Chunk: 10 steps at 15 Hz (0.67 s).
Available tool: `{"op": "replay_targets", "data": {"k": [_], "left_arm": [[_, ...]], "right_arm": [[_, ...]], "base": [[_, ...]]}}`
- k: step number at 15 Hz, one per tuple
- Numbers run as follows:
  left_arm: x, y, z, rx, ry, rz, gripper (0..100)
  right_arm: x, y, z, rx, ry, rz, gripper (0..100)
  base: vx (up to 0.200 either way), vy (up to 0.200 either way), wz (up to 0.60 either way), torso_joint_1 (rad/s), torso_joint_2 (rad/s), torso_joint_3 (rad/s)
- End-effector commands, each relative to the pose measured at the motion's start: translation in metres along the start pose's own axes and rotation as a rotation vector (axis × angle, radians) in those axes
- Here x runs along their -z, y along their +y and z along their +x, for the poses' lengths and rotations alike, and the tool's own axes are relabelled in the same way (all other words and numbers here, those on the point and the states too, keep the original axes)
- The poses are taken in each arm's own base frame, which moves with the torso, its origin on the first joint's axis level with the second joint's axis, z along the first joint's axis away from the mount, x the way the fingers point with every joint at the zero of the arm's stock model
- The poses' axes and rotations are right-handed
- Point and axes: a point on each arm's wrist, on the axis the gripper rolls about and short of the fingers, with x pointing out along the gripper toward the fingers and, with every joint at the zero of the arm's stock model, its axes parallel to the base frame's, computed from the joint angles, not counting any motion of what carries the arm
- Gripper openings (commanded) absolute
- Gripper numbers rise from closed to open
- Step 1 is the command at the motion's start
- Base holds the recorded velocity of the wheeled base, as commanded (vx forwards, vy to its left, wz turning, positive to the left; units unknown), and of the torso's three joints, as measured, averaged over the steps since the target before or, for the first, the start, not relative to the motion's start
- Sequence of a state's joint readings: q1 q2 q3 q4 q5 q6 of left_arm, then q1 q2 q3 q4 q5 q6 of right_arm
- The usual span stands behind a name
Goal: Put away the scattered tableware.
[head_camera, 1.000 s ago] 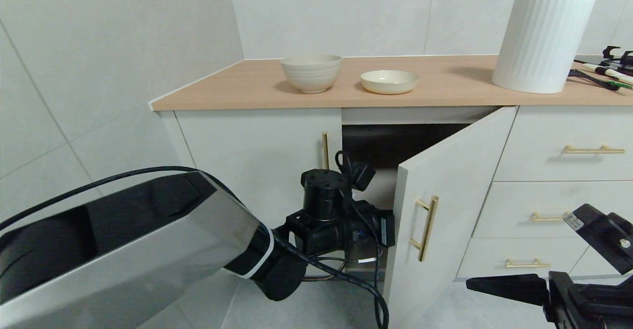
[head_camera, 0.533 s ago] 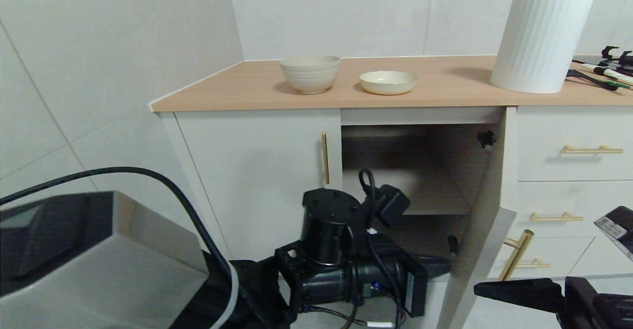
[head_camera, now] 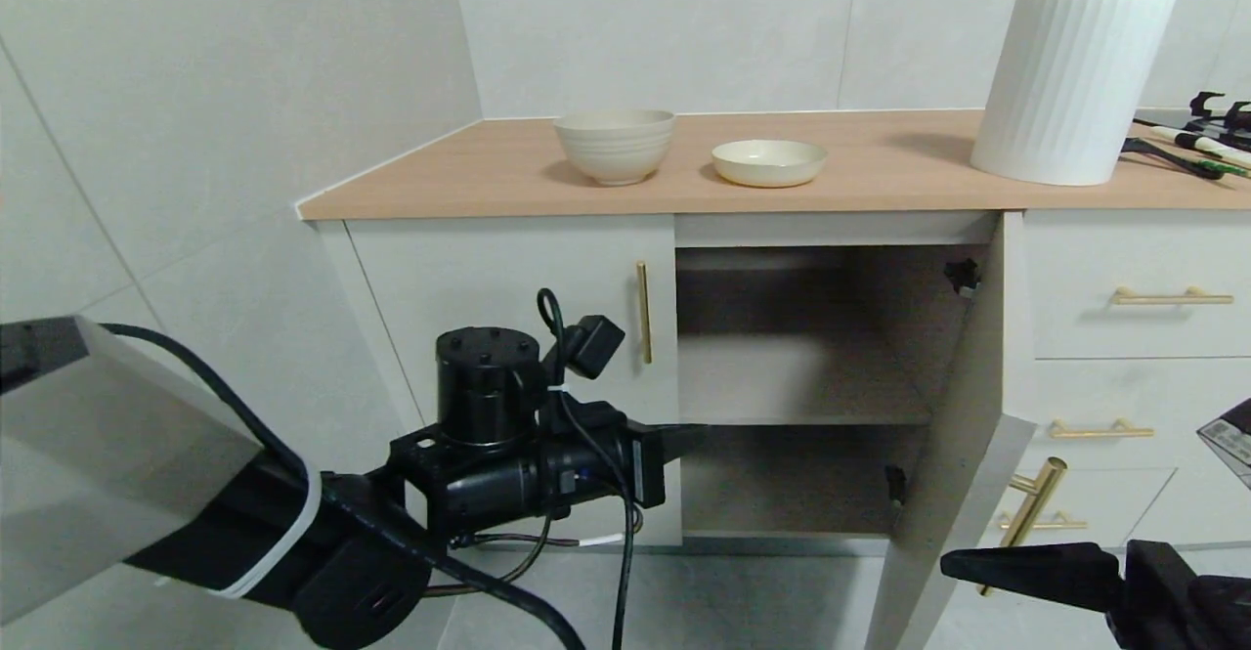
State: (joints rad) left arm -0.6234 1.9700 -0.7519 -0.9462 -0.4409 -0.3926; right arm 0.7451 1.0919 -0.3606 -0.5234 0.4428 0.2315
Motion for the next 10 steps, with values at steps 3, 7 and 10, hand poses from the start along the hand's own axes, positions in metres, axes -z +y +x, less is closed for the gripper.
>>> {"op": "replay_targets", "data": {"k": [3, 7, 10], "left_arm": [[0.009, -0.042, 0.094, 0.081, 0.226, -0.003, 0], [-0.003, -0.068, 0.105, 0.206, 0.249, 0.016, 0], [-0.011, -0.084, 0.101, 0.309, 0.263, 0.025, 0]], "right_arm": [[-0.002, 0.003, -0.005, -0.006, -0.028, -0.012, 100], [-0.004, 0.005, -0.009, -0.01, -0.047, -0.021, 100], [-0.005, 0.006, -0.009, -0.013, -0.056, -0.025, 100]], "base": [[0.0, 0.0, 0.0, 0.0, 0.0, 0.0], [0.0, 0.0, 0.0, 0.0, 0.0, 0.0], [0.0, 0.0, 0.0, 0.0, 0.0, 0.0]]}}
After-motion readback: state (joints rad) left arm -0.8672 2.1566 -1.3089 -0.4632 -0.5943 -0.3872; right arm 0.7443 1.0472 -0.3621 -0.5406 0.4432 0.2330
